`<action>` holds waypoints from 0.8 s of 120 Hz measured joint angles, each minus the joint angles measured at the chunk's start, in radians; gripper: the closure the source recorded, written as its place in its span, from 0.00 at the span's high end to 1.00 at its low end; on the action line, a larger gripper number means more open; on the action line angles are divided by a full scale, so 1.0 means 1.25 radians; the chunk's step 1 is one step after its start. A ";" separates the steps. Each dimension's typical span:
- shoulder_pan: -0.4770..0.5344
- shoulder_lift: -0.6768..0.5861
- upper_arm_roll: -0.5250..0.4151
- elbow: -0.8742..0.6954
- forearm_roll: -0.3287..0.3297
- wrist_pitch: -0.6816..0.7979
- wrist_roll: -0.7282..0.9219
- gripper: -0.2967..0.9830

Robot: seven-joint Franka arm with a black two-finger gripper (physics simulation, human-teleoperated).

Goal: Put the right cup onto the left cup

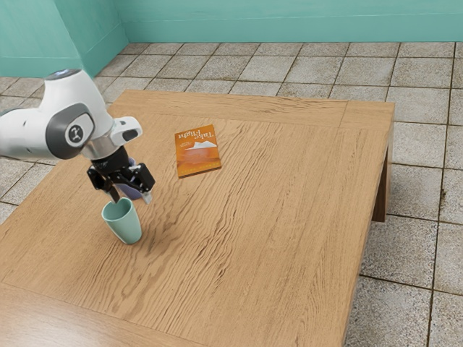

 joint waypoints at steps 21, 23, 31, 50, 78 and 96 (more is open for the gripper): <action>0.012 0.012 0.000 -0.032 0.000 0.053 -0.072 0.75; 0.013 0.016 0.000 -0.032 0.001 0.059 -0.078 0.75; 0.015 0.029 0.000 -0.033 0.003 0.081 -0.100 0.75; 0.018 0.051 0.001 -0.047 0.005 0.117 -0.144 0.74; 0.024 0.053 0.002 -0.070 0.005 0.149 -0.192 0.49; 0.024 0.052 0.003 -0.077 0.004 0.157 -0.214 0.30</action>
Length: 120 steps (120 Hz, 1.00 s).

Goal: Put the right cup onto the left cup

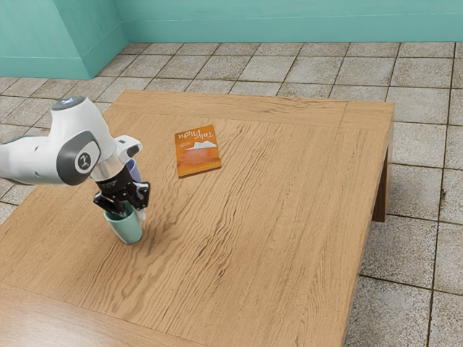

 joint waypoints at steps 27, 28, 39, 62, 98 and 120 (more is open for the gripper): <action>-0.001 -0.003 0.001 -0.003 0.001 0.005 -0.027 0.19; -0.001 -0.003 0.001 -0.003 0.001 0.005 -0.028 0.19; -0.001 -0.002 0.001 -0.003 0.005 0.005 -0.038 0.17; -0.001 -0.003 0.001 0.000 0.046 -0.001 -0.060 0.15; -0.002 -0.031 0.001 0.062 0.133 -0.078 -0.091 0.15; 0.004 -0.029 0.000 0.221 0.151 -0.226 -0.104 0.15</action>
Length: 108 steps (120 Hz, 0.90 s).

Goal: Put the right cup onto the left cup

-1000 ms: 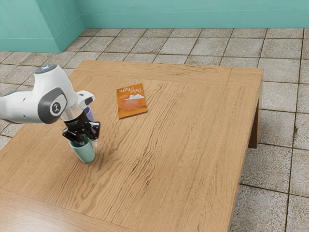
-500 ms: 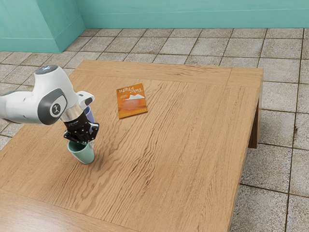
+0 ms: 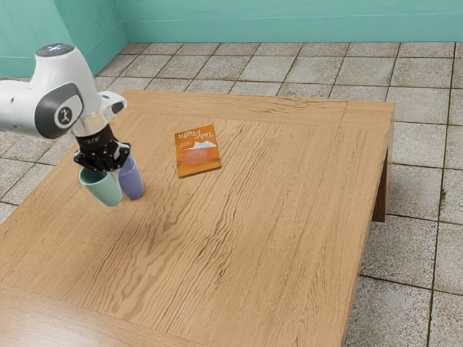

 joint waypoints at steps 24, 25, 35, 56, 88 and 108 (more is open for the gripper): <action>-0.007 0.127 -0.002 0.237 -0.002 -0.138 0.010 0.15; -0.007 0.131 -0.002 0.243 -0.003 -0.141 0.011 0.15; -0.014 0.170 -0.001 0.281 -0.008 -0.169 0.016 0.15; -0.011 0.221 -0.004 0.306 -0.036 -0.187 0.027 0.15; 0.077 0.262 -0.003 0.342 -0.062 -0.174 0.053 0.15; 0.076 0.293 -0.004 0.384 -0.065 -0.167 0.066 0.16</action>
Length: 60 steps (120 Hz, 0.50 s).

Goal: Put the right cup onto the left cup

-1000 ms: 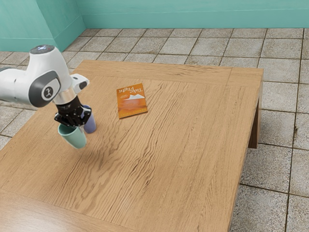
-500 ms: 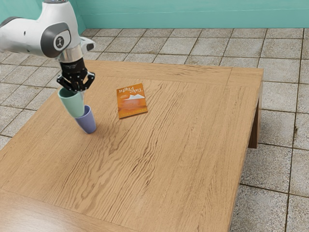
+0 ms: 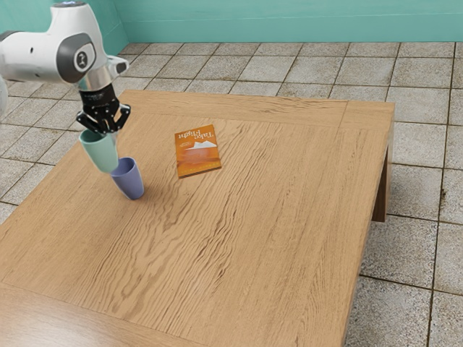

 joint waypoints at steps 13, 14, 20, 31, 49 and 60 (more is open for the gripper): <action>0.004 0.027 0.000 0.027 -0.005 0.003 0.009 0.16; 0.005 0.029 0.000 0.029 -0.006 0.003 0.009 0.16; 0.010 0.036 0.000 0.037 -0.008 0.004 0.013 0.16; 0.014 0.048 -0.003 0.044 -0.011 0.007 0.019 0.16; 0.013 0.066 -0.017 0.054 -0.021 0.017 0.027 0.16; 0.014 0.070 -0.019 0.053 -0.027 0.024 0.031 0.16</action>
